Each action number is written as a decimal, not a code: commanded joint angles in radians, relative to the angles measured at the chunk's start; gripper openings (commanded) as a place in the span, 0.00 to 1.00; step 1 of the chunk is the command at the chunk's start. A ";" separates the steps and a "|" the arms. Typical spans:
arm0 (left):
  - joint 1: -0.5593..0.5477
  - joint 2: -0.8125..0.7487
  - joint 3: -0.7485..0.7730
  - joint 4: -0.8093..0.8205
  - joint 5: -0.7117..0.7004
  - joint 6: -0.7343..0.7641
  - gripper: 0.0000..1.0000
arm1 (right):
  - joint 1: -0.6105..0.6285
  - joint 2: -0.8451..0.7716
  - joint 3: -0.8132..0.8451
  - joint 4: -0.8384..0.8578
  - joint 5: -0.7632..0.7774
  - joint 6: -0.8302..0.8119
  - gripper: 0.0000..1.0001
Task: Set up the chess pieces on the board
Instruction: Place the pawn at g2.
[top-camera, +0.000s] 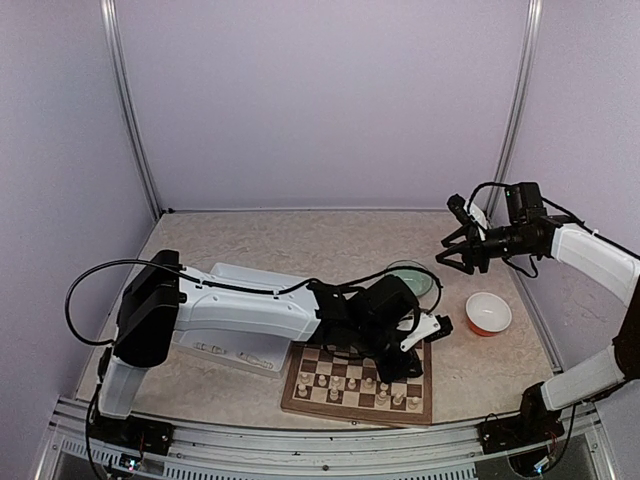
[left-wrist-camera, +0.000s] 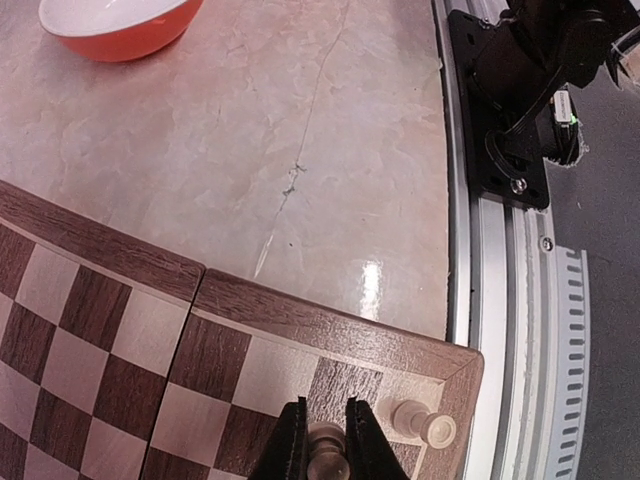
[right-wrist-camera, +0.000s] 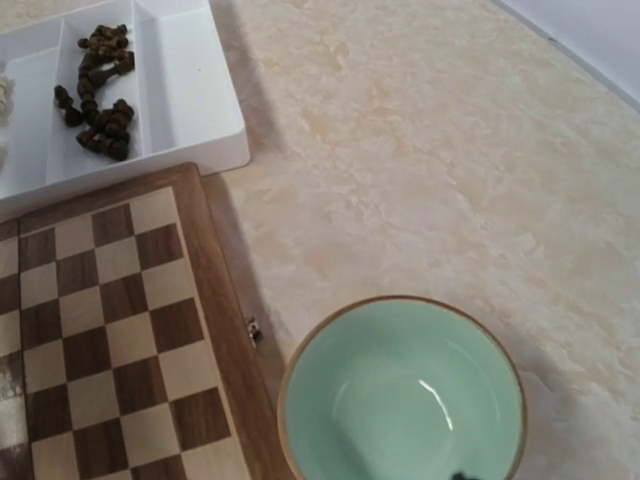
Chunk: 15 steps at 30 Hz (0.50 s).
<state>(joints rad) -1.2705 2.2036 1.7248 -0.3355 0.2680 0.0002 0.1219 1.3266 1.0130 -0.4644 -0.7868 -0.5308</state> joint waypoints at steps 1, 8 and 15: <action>0.002 0.032 0.050 -0.098 0.028 0.055 0.13 | -0.004 0.007 -0.008 -0.010 -0.027 -0.007 0.55; 0.007 0.065 0.090 -0.158 0.055 0.064 0.13 | -0.004 0.013 -0.007 -0.017 -0.039 -0.014 0.55; 0.007 0.083 0.099 -0.177 0.065 0.069 0.13 | -0.004 0.022 -0.004 -0.022 -0.046 -0.021 0.55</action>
<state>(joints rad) -1.2686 2.2639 1.7908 -0.4747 0.3111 0.0513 0.1219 1.3350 1.0130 -0.4671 -0.8078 -0.5392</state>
